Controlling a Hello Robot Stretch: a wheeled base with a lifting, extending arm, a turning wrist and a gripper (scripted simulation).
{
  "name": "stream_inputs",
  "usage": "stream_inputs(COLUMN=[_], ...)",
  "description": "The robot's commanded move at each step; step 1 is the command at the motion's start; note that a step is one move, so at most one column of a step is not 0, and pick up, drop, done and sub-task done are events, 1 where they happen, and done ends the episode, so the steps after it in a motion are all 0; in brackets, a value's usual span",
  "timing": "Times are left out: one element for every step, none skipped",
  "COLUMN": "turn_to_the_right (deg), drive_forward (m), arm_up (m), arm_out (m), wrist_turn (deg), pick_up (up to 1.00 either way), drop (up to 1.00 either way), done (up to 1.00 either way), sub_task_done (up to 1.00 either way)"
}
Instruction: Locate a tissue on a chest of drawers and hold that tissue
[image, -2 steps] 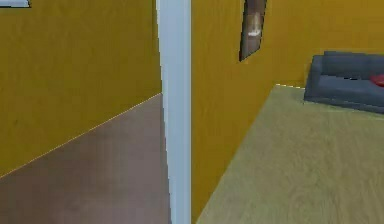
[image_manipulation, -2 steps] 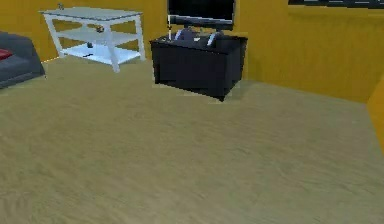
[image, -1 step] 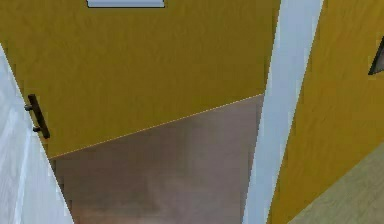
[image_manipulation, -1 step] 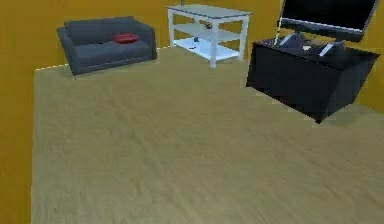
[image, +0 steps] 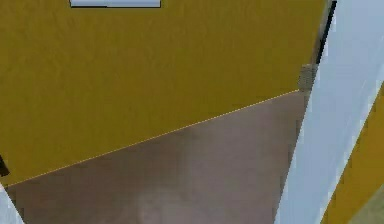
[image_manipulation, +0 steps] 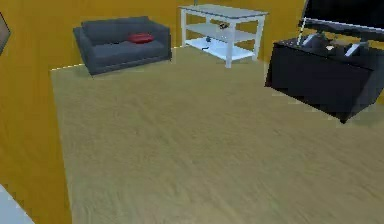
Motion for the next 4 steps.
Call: stream_inputs(turn_to_the_right=[-24.0,0.0,-18.0,0.0], drive_forward=[0.00,0.90,0.00,0.80], arm_up=[0.00,0.00,0.00,0.00], arm_out=[0.00,0.00,0.00,0.00], wrist_turn=[0.0,0.0,0.0,0.0], pick_up=[0.00,0.00,0.00,0.00], drop=[0.00,0.00,0.00,0.00], done=[0.00,0.00,0.00,0.00], sub_task_done=[0.00,0.00,0.00,0.00])
